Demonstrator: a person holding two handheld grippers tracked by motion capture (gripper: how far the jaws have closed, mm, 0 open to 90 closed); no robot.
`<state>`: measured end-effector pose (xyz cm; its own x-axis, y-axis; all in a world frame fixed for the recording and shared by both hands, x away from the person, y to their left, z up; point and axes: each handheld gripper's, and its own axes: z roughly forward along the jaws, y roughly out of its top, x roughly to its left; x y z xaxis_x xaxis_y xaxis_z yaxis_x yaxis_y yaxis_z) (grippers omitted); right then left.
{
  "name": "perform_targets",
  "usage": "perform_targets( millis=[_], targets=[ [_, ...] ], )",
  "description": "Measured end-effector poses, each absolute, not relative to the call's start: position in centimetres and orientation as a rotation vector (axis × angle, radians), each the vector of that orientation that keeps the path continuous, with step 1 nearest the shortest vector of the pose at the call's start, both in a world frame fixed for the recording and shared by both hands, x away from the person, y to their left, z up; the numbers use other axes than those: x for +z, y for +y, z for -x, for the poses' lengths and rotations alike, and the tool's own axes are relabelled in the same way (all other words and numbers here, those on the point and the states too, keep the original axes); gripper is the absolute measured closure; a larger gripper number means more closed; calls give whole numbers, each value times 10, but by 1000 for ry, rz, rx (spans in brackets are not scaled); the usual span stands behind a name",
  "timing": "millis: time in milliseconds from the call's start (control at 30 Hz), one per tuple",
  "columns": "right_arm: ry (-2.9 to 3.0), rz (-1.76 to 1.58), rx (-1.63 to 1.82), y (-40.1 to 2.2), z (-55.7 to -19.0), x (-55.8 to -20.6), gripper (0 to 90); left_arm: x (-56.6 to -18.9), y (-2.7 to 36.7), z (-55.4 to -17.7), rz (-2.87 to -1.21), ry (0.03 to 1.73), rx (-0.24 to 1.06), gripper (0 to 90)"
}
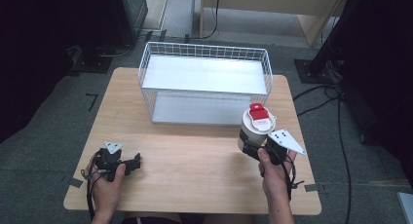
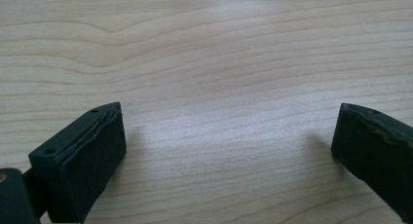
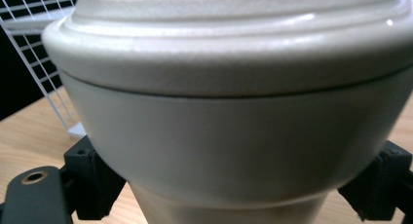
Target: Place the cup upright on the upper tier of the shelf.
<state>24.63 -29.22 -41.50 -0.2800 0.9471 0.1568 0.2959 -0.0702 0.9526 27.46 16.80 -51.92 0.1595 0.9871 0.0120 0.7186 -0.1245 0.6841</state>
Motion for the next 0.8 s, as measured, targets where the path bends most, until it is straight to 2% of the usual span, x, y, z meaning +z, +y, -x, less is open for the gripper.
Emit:
perform_targets(
  millis=[800],
  targets=[
    [1569,-1253,1456,-262,-281,-348,121,-519,168,-275,-1905,1615,653,0]
  ],
)
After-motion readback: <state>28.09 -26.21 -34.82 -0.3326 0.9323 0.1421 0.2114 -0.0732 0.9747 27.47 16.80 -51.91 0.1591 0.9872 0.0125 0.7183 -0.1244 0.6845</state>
